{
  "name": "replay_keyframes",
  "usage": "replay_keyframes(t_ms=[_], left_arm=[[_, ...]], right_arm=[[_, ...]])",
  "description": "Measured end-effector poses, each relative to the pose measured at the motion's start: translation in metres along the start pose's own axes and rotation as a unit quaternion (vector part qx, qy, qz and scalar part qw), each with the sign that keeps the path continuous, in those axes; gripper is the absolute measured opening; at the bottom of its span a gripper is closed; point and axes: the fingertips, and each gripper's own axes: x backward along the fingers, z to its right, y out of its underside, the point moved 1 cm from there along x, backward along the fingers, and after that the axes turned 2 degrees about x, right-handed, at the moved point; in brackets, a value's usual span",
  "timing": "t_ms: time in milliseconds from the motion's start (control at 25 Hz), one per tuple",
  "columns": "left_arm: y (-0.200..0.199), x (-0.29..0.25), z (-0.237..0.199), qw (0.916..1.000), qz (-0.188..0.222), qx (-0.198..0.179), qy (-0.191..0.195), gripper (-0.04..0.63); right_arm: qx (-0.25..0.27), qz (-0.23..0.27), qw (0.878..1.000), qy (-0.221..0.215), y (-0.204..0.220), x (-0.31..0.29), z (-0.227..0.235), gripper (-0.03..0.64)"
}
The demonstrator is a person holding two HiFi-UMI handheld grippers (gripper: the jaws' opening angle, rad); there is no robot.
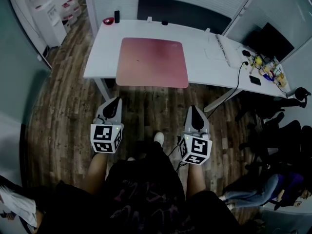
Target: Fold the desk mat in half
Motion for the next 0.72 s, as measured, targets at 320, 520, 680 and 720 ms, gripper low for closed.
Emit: replay_keyframes(t_ms=[320, 520, 680, 720], left_arm=[[-0.003, -0.023, 0.003, 0.9999, -0.011, -0.003, -0.006, 0.003], [0.002, -0.04, -0.009, 0.9996, -0.02, -0.01, -0.016, 0.003], [0.006, -0.084, -0.016, 0.9991, -0.037, -0.009, -0.02, 0.003], [0.008, -0.092, -0.016, 0.9989, -0.042, -0.01, -0.021, 0.003]], right_arm=[[-0.004, 0.001, 1.0, -0.01, -0.001, -0.026, 0.014, 0.008], [-0.009, -0.006, 1.0, -0.02, 0.01, -0.052, 0.012, 0.008], [-0.006, -0.019, 0.999, -0.028, 0.021, -0.096, 0.023, 0.008], [-0.002, -0.023, 0.999, -0.03, 0.024, -0.104, 0.026, 0.008]])
